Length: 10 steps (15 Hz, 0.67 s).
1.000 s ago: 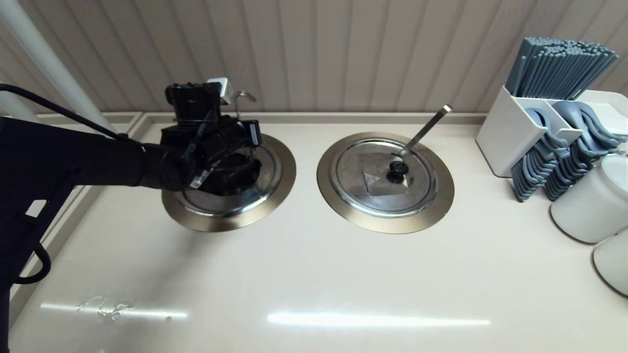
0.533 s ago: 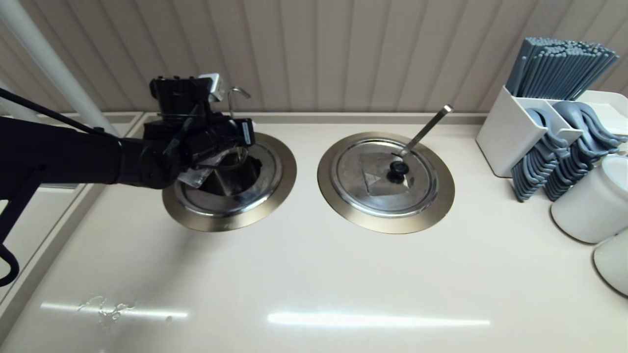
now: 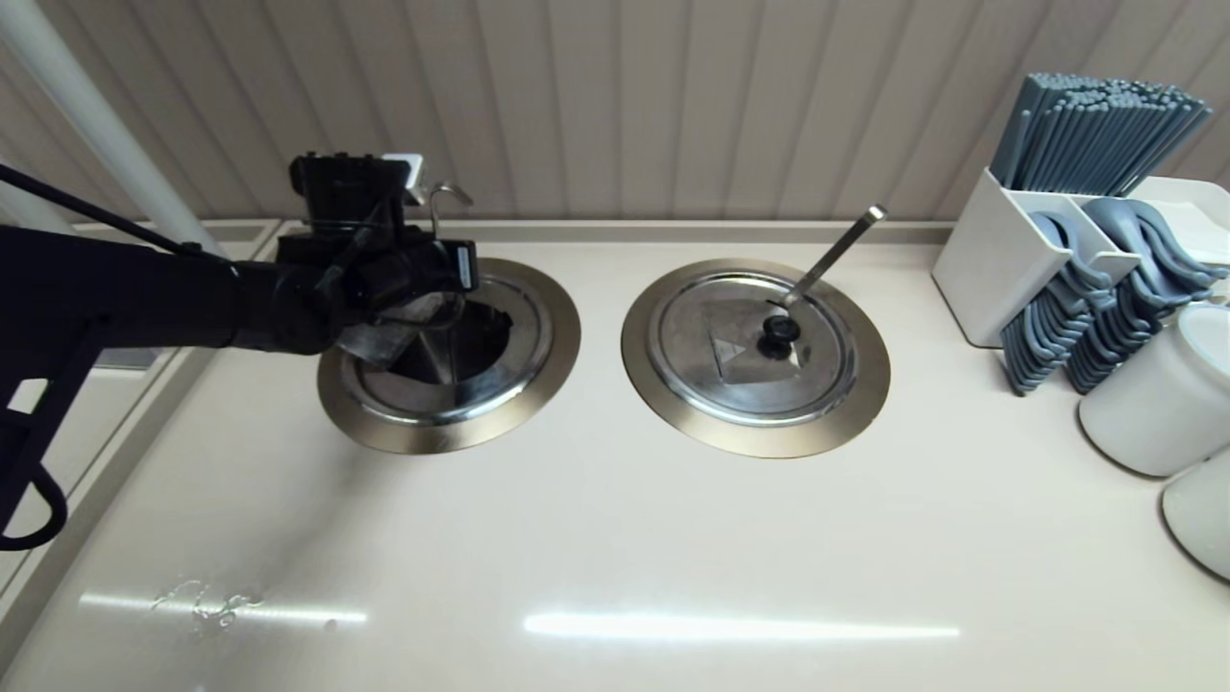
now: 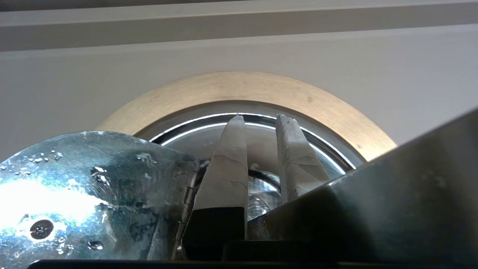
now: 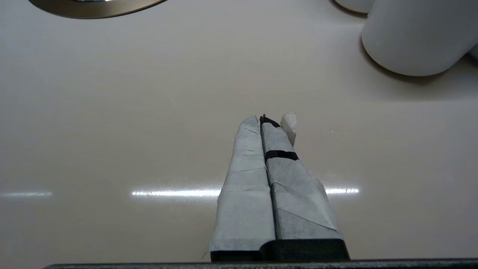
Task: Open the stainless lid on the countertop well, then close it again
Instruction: Stir with a spoon
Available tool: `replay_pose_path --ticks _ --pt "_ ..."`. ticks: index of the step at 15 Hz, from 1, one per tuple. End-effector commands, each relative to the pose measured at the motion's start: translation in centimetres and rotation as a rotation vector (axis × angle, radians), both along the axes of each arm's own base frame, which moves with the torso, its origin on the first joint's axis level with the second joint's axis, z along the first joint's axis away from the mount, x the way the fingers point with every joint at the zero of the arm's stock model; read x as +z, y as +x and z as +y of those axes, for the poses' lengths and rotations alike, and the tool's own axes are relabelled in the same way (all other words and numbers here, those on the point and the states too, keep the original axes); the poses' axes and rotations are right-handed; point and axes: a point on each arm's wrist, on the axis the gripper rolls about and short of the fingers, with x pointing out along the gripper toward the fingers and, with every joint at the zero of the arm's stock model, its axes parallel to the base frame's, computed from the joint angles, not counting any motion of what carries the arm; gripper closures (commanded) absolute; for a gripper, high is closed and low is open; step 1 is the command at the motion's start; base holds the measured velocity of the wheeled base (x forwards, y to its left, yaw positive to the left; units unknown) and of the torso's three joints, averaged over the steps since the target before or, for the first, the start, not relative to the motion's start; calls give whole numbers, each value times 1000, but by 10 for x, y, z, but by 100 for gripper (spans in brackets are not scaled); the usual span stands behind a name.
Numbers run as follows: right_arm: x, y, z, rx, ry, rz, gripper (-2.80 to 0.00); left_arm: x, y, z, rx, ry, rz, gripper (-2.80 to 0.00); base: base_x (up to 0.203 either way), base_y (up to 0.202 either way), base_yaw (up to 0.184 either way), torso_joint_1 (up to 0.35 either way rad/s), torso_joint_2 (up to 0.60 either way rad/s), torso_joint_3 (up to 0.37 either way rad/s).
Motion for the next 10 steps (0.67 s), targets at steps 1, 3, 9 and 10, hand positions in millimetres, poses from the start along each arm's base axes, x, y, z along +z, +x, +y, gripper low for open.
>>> replay_pose_path --ticks 1,3,9,10 --pt "0 0 0 0 0 -1 0 -21 17 -8 16 6 23 0 0 0 0 0 0 0" --pt "0 0 0 0 0 0 0 -25 19 -15 8 4 19 0 0 0 0 0 0 0" --pt "0 0 0 0 0 0 0 -36 21 -41 -20 -14 23 0 0 0 0 0 0 0" --pt "0 0 0 0 0 0 0 -35 21 -41 -17 -15 20 0 0 0 0 0 0 0"
